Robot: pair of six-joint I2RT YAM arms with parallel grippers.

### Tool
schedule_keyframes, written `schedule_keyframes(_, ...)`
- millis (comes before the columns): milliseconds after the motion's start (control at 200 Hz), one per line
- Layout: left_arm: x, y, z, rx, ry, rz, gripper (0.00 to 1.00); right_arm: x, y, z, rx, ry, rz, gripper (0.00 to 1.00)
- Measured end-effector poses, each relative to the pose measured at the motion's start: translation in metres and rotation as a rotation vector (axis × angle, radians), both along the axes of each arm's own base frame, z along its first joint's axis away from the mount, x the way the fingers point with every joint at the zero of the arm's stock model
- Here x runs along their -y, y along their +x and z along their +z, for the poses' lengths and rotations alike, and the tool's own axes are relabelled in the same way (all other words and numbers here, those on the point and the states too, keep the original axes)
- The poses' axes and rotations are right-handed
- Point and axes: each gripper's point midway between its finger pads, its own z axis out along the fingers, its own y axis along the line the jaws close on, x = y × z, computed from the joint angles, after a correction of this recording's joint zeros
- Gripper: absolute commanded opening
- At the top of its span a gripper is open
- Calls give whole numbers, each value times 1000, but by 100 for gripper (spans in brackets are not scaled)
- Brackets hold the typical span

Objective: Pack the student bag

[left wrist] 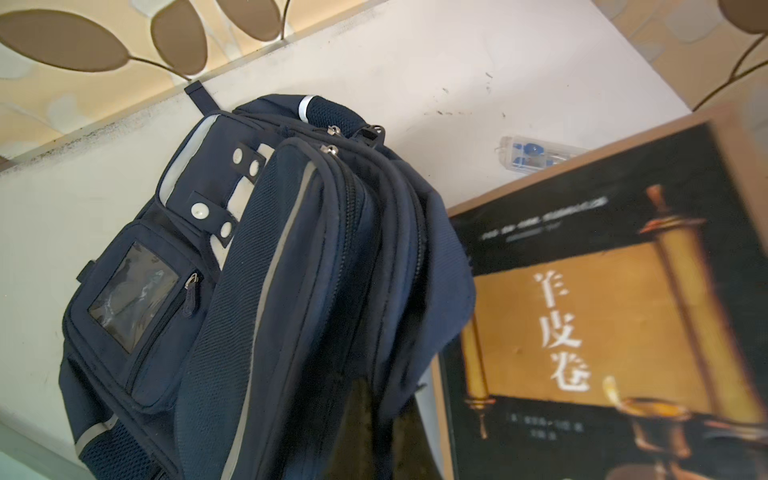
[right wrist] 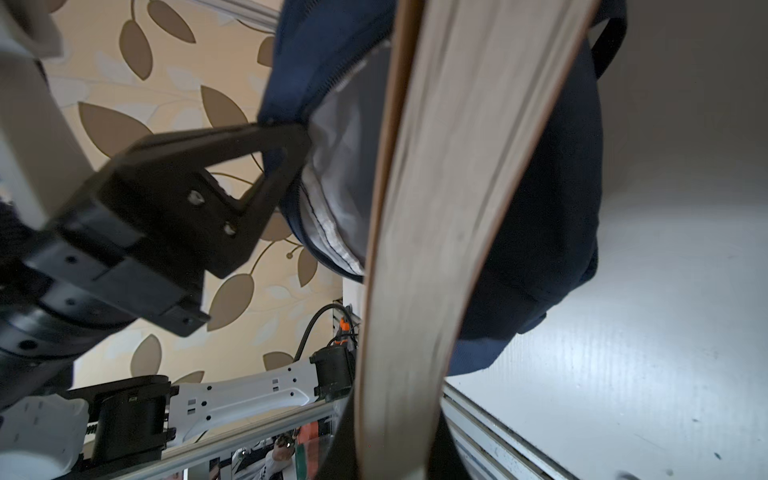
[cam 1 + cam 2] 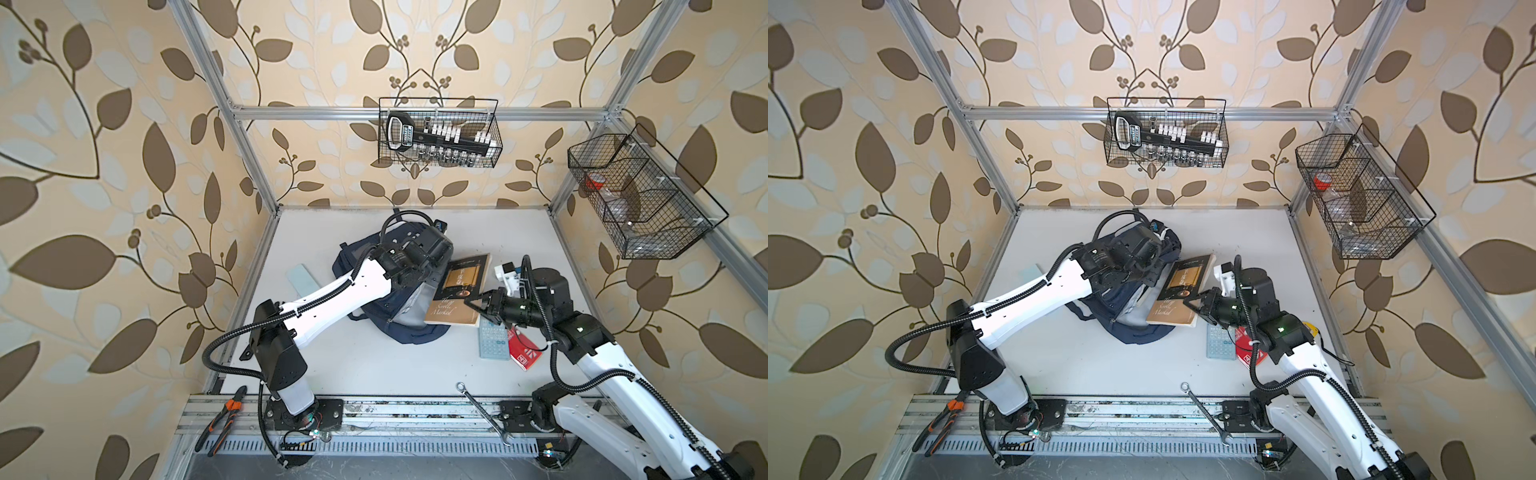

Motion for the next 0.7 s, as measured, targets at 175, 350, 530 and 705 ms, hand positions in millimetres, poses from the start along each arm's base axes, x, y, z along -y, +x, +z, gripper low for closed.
schedule_keyframes(175, 12, -17, 7, -37, -54, -104, 0, -22, 1, -13, -51, 29, 26, 0)
schedule_keyframes(350, 23, -28, 13, -70, -110, -174, 0, -36, 23, -24, -49, 29, 18, 0)
schedule_keyframes(530, 28, -29, 15, -74, -134, -194, 0, -50, 55, -43, -18, 9, -12, 0)
schedule_keyframes(705, 33, -34, 19, -86, -164, -220, 0, -63, 86, -60, 31, -15, -66, 0)
